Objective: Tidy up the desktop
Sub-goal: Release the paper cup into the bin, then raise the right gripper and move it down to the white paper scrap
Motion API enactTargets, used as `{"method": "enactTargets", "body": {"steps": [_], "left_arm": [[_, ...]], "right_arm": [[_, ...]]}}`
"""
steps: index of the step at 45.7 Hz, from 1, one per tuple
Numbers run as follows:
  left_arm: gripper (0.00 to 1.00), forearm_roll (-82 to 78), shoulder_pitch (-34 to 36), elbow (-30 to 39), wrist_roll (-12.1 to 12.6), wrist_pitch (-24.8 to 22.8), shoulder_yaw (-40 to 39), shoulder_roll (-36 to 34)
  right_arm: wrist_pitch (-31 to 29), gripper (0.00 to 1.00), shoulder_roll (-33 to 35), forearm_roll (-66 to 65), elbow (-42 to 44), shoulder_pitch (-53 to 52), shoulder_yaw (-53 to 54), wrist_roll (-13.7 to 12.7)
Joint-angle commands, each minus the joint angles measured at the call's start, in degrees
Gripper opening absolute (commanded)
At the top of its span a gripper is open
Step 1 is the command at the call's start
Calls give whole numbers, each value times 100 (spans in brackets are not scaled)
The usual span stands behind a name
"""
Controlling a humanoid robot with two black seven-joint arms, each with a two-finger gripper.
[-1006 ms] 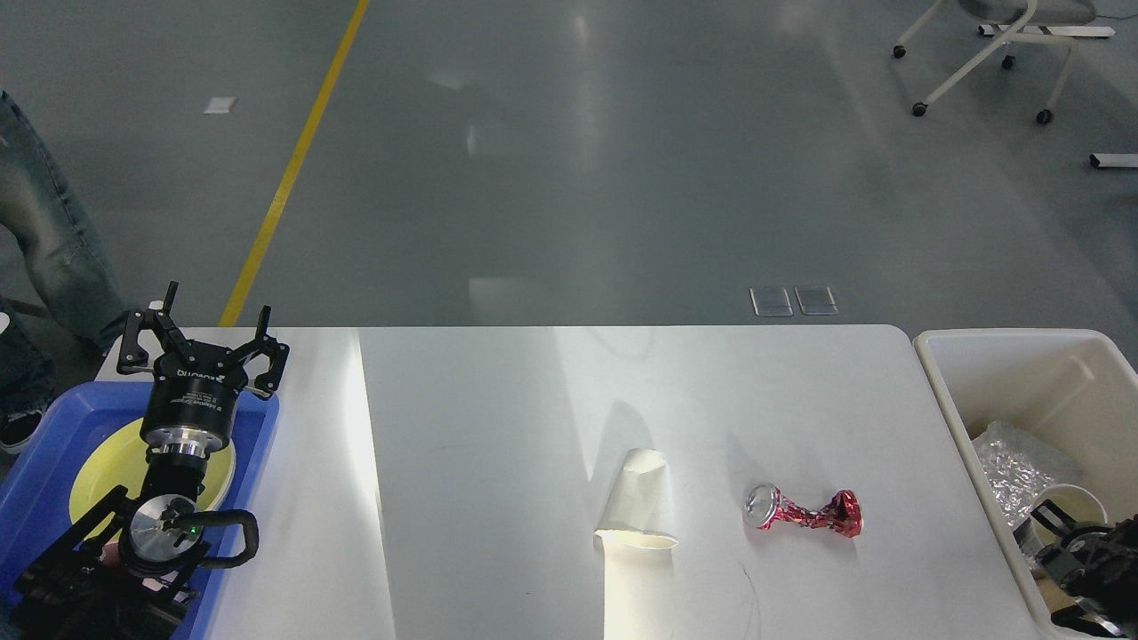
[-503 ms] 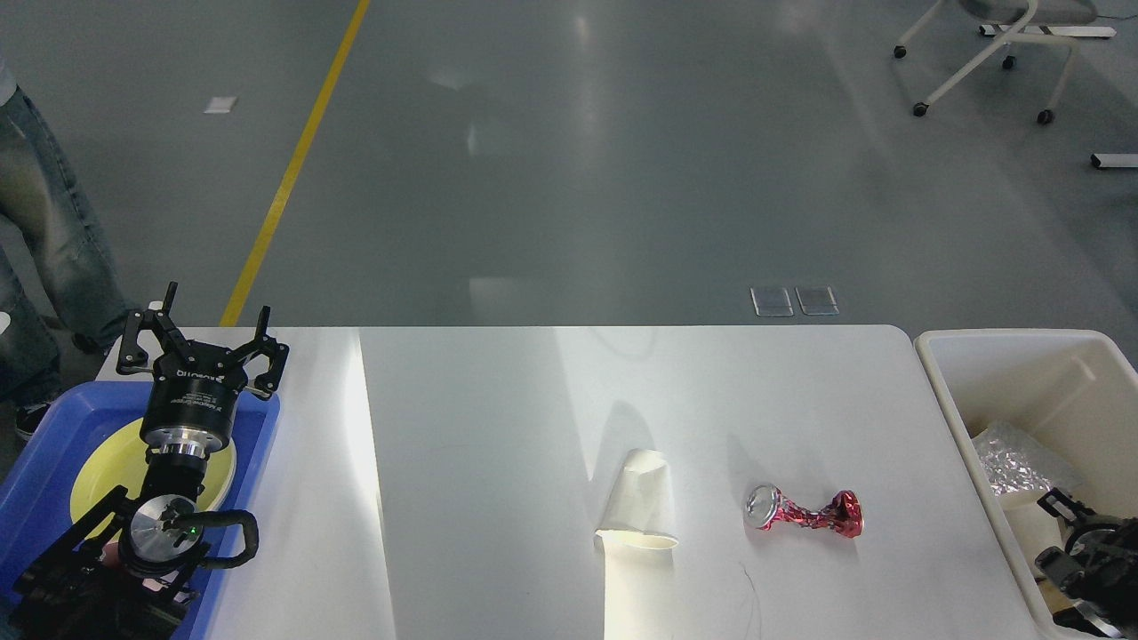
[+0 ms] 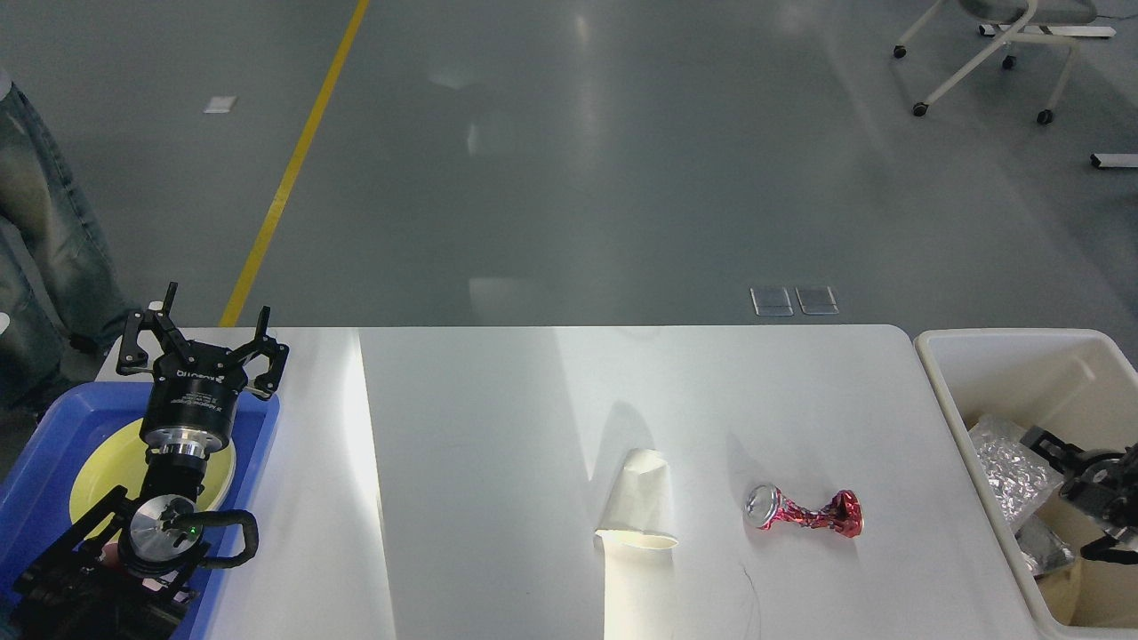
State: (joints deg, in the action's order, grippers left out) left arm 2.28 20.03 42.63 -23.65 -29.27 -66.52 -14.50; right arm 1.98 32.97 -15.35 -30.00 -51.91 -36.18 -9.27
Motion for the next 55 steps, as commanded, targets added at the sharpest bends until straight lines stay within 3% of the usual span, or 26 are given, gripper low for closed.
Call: {"method": "enactTargets", "body": {"steps": [1,11,22,32,44,55], "left_arm": [[97,0,1,0,1,0,-2,0],[97,0,1,0,1,0,7,0],[97,0,1,0,1,0,-2,0],[97,0,1,0,1,0,7,0],[97,0,-8,0,-8,0,7,0],[97,0,-8,0,1,0,7,0]], "right_arm": [[-944,100,262,-205,-418,-933,-345,-14],[-3106,100,183,-161,-1191,-2945,-1655,-14],[-4346,100,-642,-134,-2641,-4941,-2947,-5],[-4900,100,-1082,-30,-4179,-6426,-3089,-22],[-4909,99,-1433,753,-5489,-7903,-3124,-31],[-4848,100,-1601,1429,-5841,-8326,-3036,-31]]}}
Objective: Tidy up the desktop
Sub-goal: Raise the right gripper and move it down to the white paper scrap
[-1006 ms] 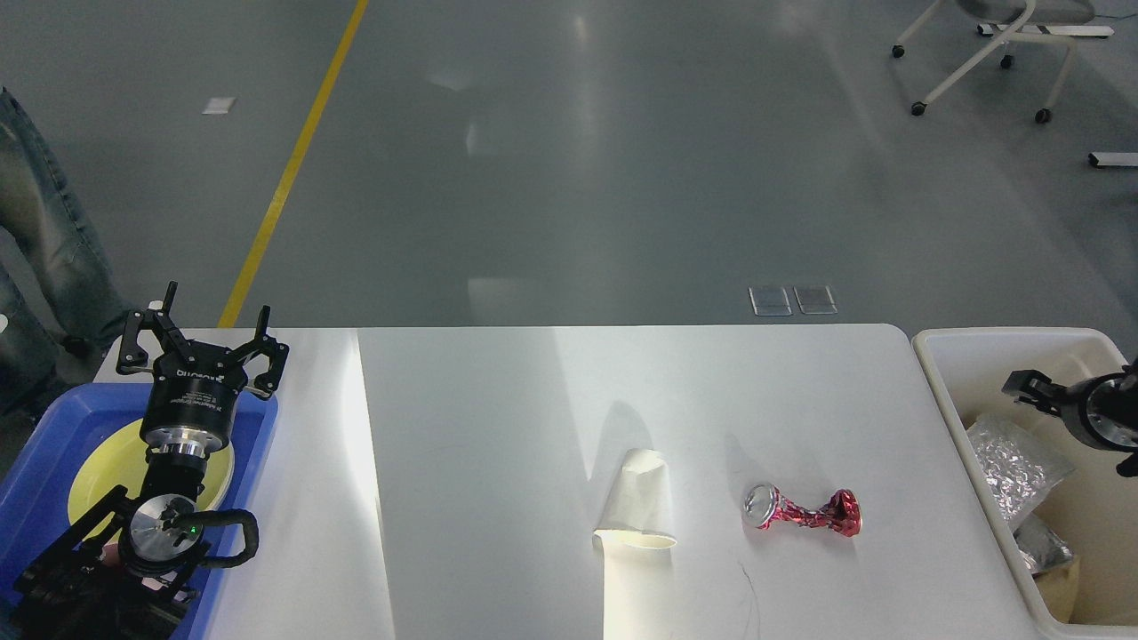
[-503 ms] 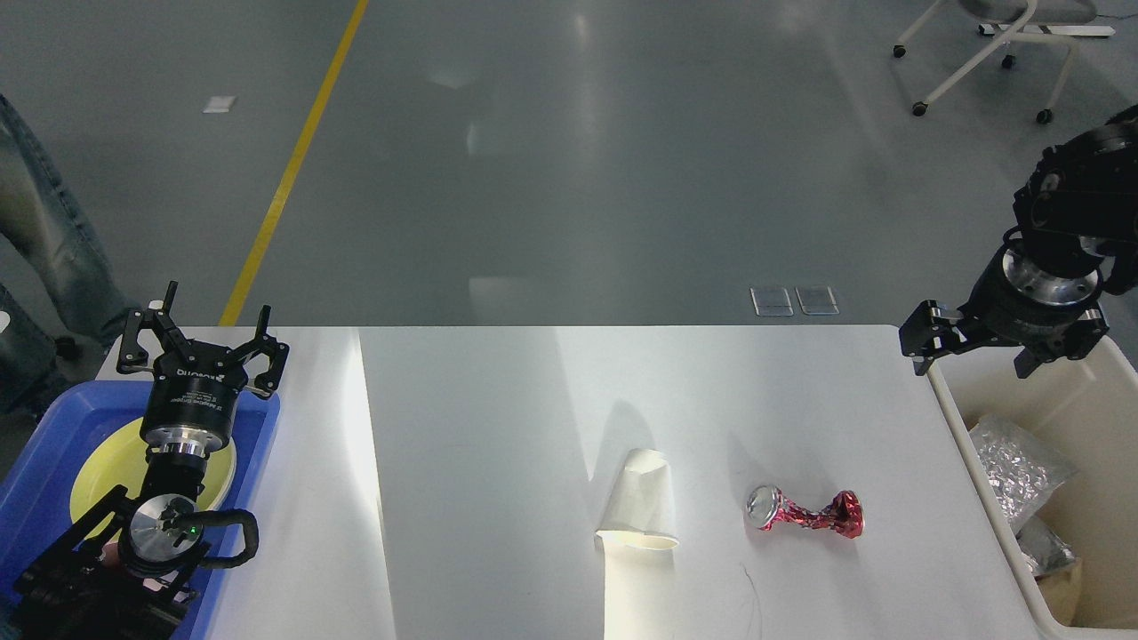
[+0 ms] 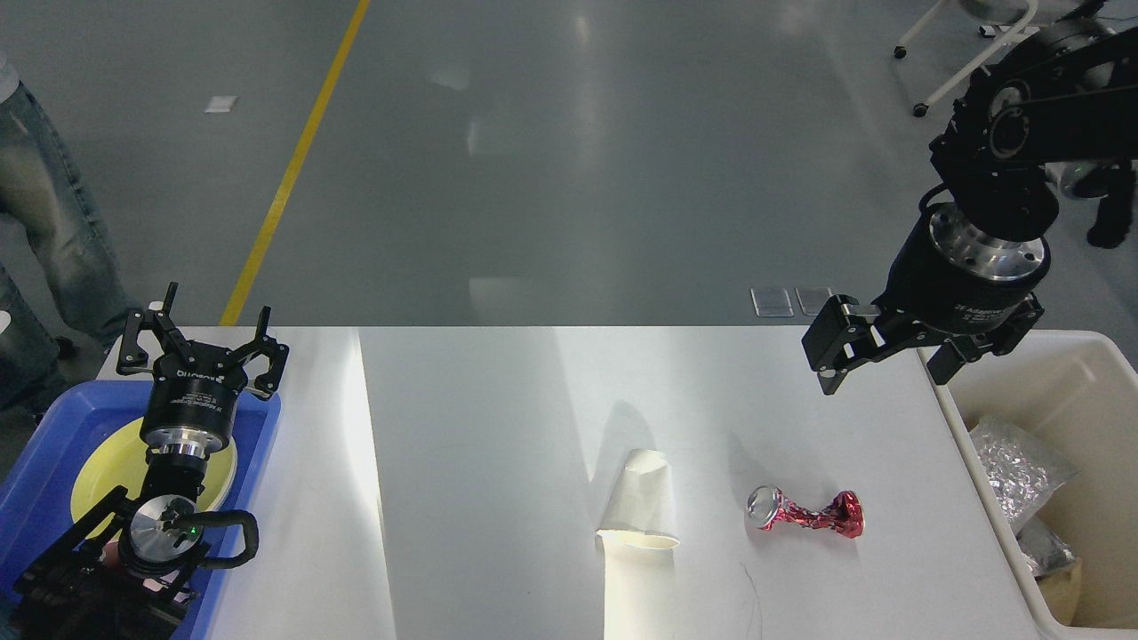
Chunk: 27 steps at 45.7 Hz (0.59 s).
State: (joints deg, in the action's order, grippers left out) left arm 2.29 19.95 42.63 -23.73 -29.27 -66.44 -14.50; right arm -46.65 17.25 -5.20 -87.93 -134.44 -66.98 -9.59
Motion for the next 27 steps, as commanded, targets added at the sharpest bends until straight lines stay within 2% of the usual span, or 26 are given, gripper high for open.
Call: {"method": "enactTargets", "body": {"steps": [1,17,23,27], "left_arm": [[97,0,9,0,9,0,-9,0],[97,0,9,0,9,0,0,0],[97,0,9,0,9,0,-9,0],[97,0,9,0,18,0,-9,0]], "right_arm": [[16,100,-20,476,-40,-74,53,1],[51,100,-108,433,259,479,211,1],[51,100,-292,415,768,1146,571,1],[112,100,-704,415,1242,1709,896,-8]]}}
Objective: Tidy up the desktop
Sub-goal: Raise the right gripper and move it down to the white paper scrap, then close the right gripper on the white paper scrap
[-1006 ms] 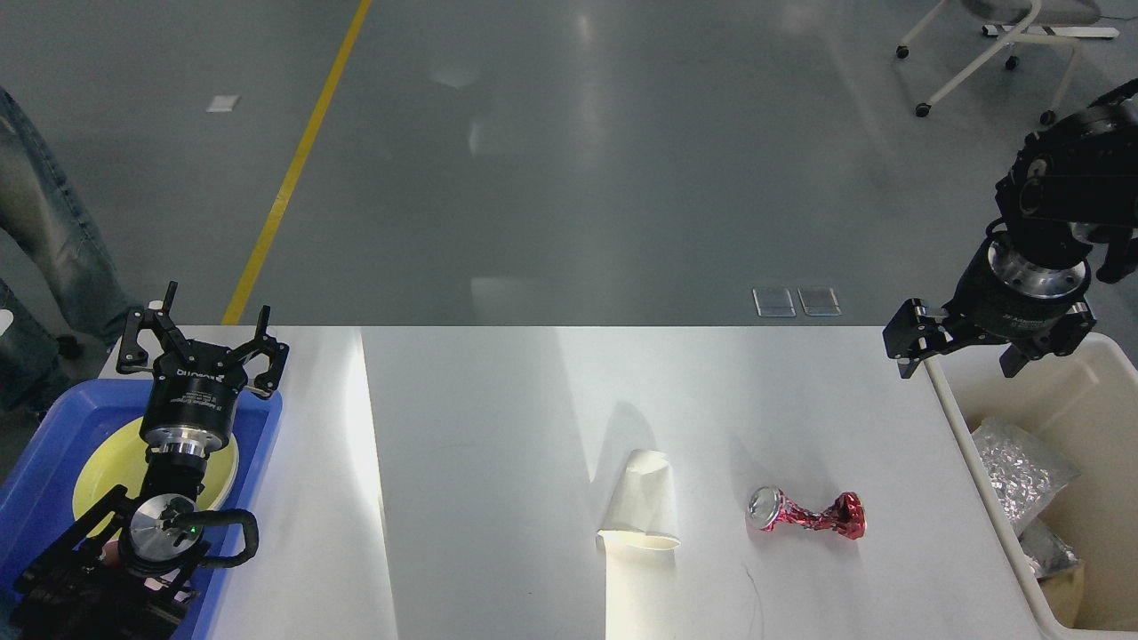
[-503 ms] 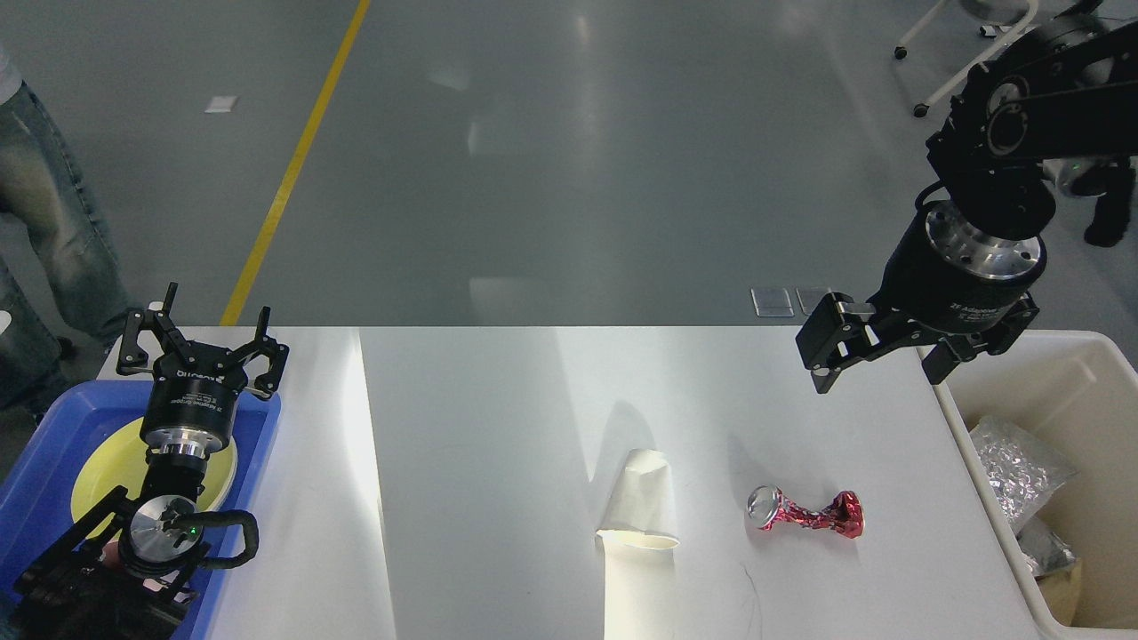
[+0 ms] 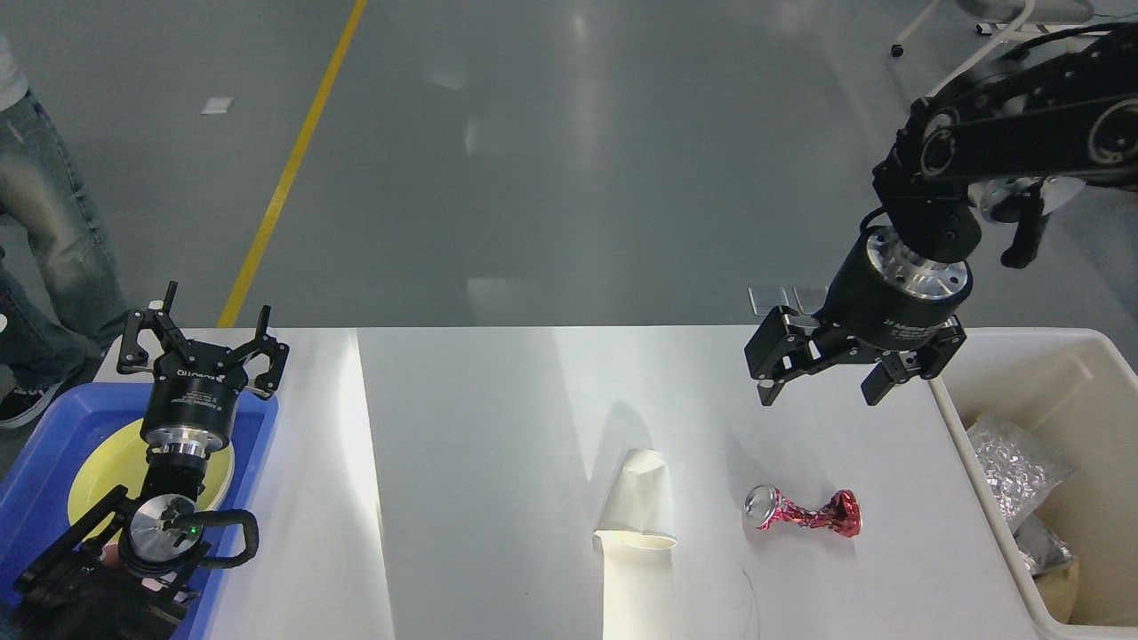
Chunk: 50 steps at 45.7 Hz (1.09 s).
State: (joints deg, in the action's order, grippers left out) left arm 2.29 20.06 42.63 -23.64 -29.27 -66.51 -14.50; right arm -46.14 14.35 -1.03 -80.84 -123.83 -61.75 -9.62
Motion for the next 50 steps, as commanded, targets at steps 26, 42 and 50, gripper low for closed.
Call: {"method": "enactTargets", "body": {"steps": [26,42,50], "left_arm": [[97,0,-2,0,-1,0,-3,0],[97,0,-2,0,8,0,6,0],[97,0,-2,0,-1,0,-3,0]], "right_arm": [[1018,100,-2155,481,3821,4051,1086,-243],[2750,100,-2384,262,3875,4842,1104,-234],[2847,100,-2384,191,3857,4886,1095,-234]]}}
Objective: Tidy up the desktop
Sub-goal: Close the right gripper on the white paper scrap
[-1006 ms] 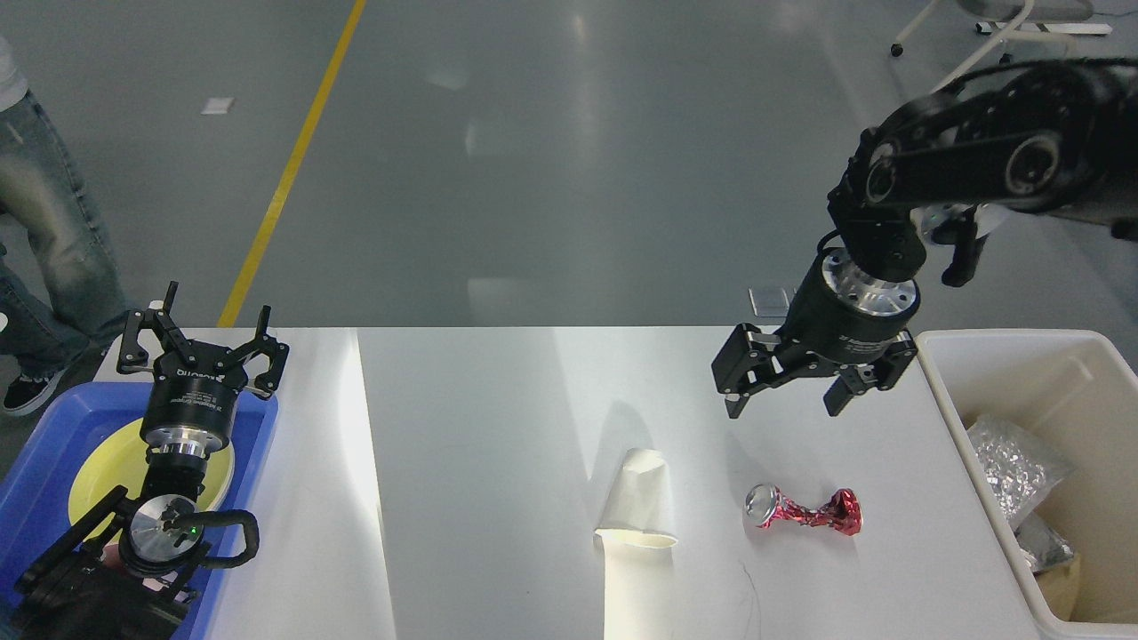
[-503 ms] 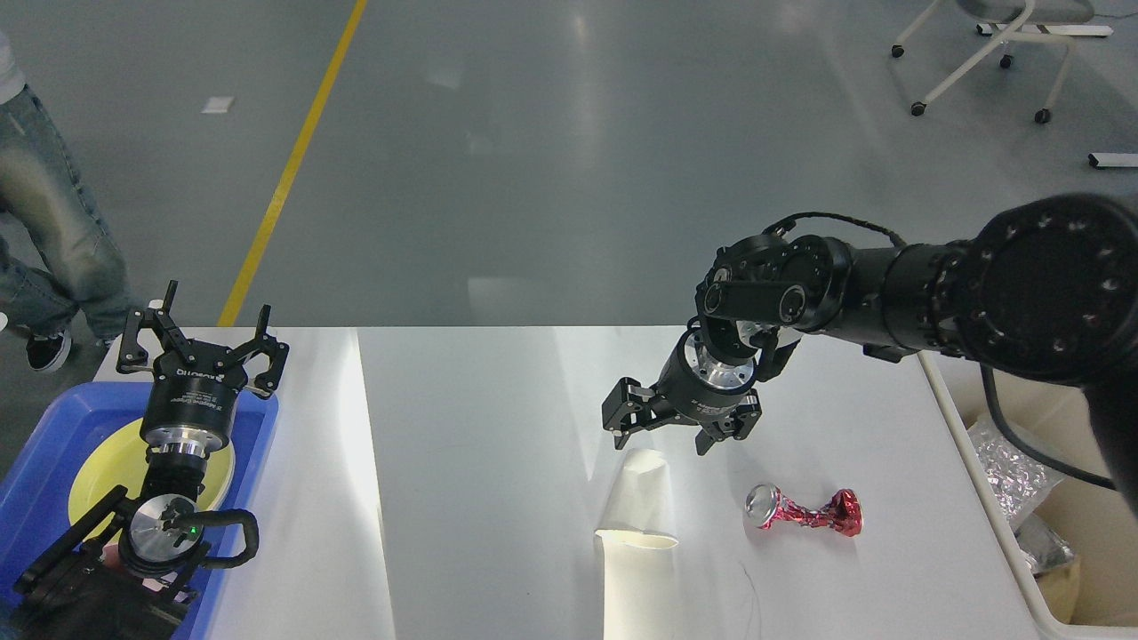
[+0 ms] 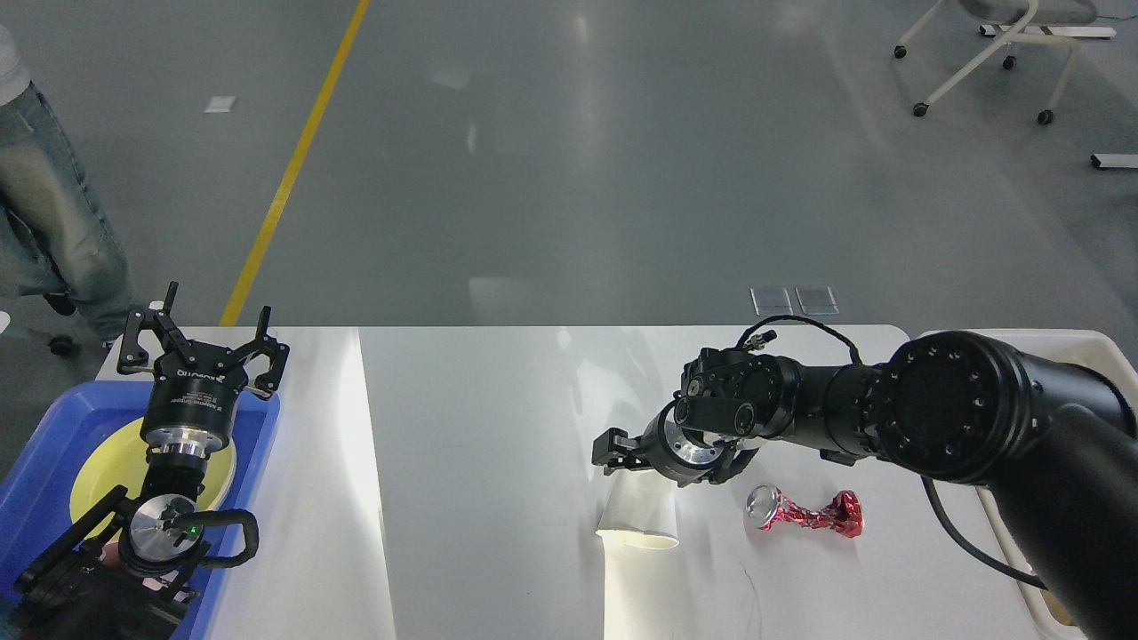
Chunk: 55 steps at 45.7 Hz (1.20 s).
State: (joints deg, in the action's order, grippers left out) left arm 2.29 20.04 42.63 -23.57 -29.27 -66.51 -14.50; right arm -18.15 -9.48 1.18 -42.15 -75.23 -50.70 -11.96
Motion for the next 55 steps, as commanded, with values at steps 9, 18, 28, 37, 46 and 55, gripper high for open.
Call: {"method": "enactTargets", "body": {"steps": [9,18,28,37,46,55], "left_arm": [[97,0,0,0,-7,0,-3,0],[97,0,0,0,-7,0,-3,0],[97,0,0,0,-7,0,6,0],[97,0,0,0,-7,0,6,0],[97,0,0,0,-7,0,-3,0],[97,0,0,0,1,0,6,0]], "right_arm": [[66,100,-1,-13,-12,149,-11,0],[723,100,-71,110,14,413,34,0],[1296,100,-115,119,-21,642,60,9],[1270,53,-97,567,-65,615,174,0],[1191,0,-45,946,-117,571,139,0],[1182,0,34,875,-205,510,69,-9]]}}
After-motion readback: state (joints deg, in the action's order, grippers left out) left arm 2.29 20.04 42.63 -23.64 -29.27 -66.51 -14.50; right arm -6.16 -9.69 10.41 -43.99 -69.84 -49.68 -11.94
